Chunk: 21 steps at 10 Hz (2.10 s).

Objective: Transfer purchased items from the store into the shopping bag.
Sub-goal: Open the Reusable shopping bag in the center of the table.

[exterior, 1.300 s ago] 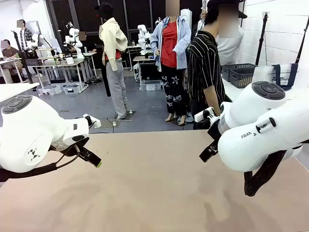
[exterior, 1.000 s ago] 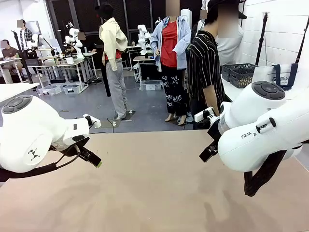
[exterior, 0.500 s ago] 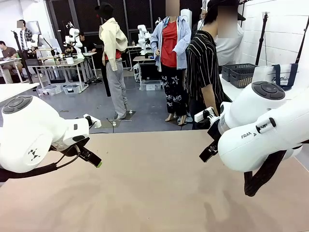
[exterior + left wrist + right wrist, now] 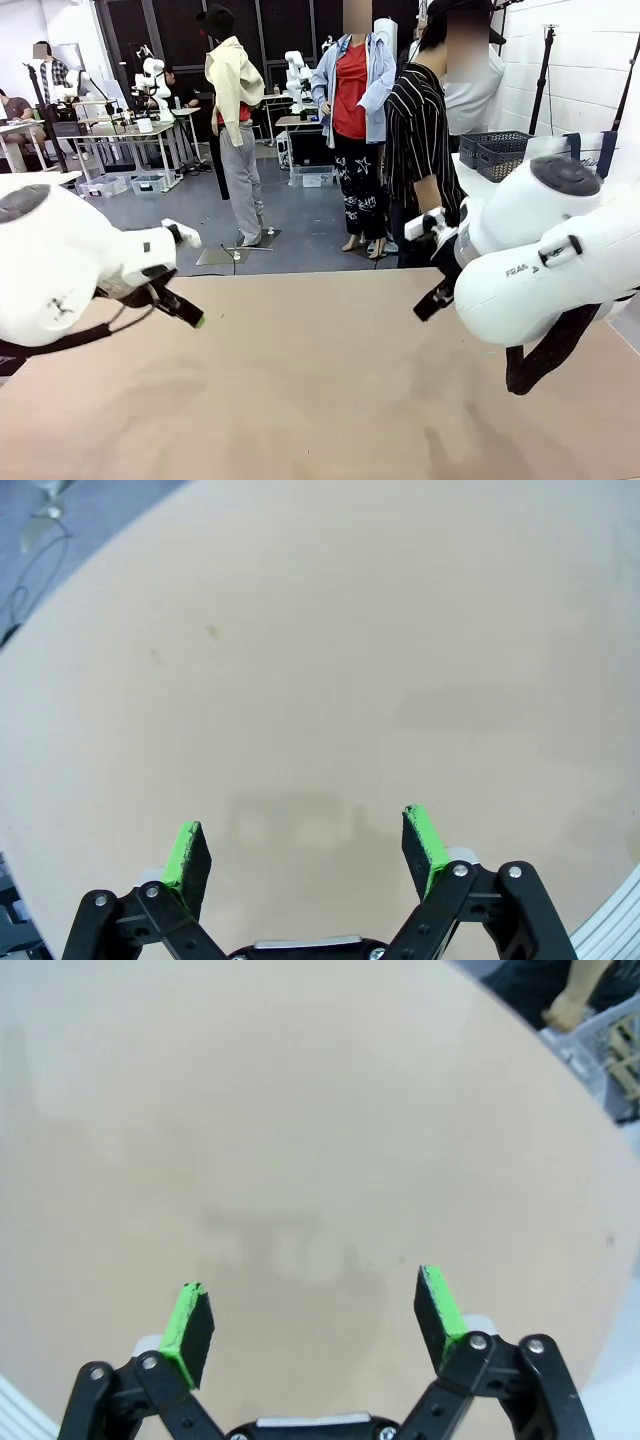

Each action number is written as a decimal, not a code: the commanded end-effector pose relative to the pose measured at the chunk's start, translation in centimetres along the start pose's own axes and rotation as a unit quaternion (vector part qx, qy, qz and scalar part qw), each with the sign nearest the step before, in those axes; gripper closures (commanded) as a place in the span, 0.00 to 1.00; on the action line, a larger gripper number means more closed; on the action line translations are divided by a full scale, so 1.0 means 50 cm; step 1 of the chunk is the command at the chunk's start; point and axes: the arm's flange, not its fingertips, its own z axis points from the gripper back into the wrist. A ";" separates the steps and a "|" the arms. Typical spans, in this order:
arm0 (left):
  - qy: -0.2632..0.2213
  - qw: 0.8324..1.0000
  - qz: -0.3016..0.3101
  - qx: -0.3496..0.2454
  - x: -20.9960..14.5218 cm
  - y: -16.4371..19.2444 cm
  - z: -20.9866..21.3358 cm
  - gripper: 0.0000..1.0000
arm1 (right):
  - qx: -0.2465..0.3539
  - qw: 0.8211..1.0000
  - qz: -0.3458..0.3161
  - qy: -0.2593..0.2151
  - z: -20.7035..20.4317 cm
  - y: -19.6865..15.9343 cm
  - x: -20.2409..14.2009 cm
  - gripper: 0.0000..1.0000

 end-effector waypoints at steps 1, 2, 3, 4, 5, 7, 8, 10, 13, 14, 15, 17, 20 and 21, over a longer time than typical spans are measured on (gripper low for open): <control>-0.029 0.996 0.028 0.074 0.001 0.021 0.117 0.00 | -0.038 0.997 -0.035 -0.052 0.086 -0.048 0.018 0.00; -0.047 0.989 0.059 0.129 -0.008 0.075 0.184 0.00 | -0.068 0.991 -0.080 -0.083 0.134 -0.129 0.034 0.00; -0.044 0.984 0.099 0.142 -0.047 0.139 0.229 0.00 | -0.101 0.980 -0.145 -0.090 0.168 -0.206 0.015 0.00; -0.038 0.979 0.130 0.150 -0.071 0.182 0.239 0.00 | -0.115 0.973 -0.183 -0.085 0.178 -0.268 0.001 0.00; -0.033 0.970 0.188 0.149 -0.146 0.273 0.259 0.00 | -0.130 0.955 -0.256 -0.080 0.193 -0.387 -0.049 0.00; -0.031 0.943 0.292 0.159 -0.278 0.372 0.285 0.00 | -0.141 0.926 -0.342 -0.072 0.217 -0.524 -0.158 0.00; -0.041 0.932 0.328 0.147 -0.340 0.413 0.286 0.00 | -0.141 0.912 -0.379 -0.068 0.212 -0.578 -0.214 0.00; -0.064 0.929 0.351 0.096 -0.421 0.462 0.273 0.00 | -0.127 0.900 -0.415 -0.053 0.172 -0.616 -0.284 0.00; -0.034 0.921 0.372 0.114 -0.373 0.558 0.300 0.00 | -0.143 0.896 -0.419 -0.036 0.185 -0.603 -0.307 0.00; -0.034 0.921 0.372 0.114 -0.373 0.558 0.300 0.00 | -0.143 0.896 -0.419 -0.036 0.185 -0.603 -0.307 0.00; -0.034 0.921 0.372 0.114 -0.373 0.558 0.300 0.00 | -0.143 0.896 -0.419 -0.036 0.185 -0.603 -0.307 0.00; -0.034 0.921 0.372 0.114 -0.373 0.558 0.300 0.00 | -0.143 0.896 -0.419 -0.036 0.185 -0.603 -0.307 0.00; -0.034 0.921 0.372 0.114 -0.373 0.558 0.300 0.00 | -0.143 0.896 -0.419 -0.036 0.185 -0.603 -0.307 0.00; -0.034 0.921 0.372 0.114 -0.373 0.558 0.300 0.00 | -0.143 0.896 -0.419 -0.036 0.185 -0.603 -0.307 0.00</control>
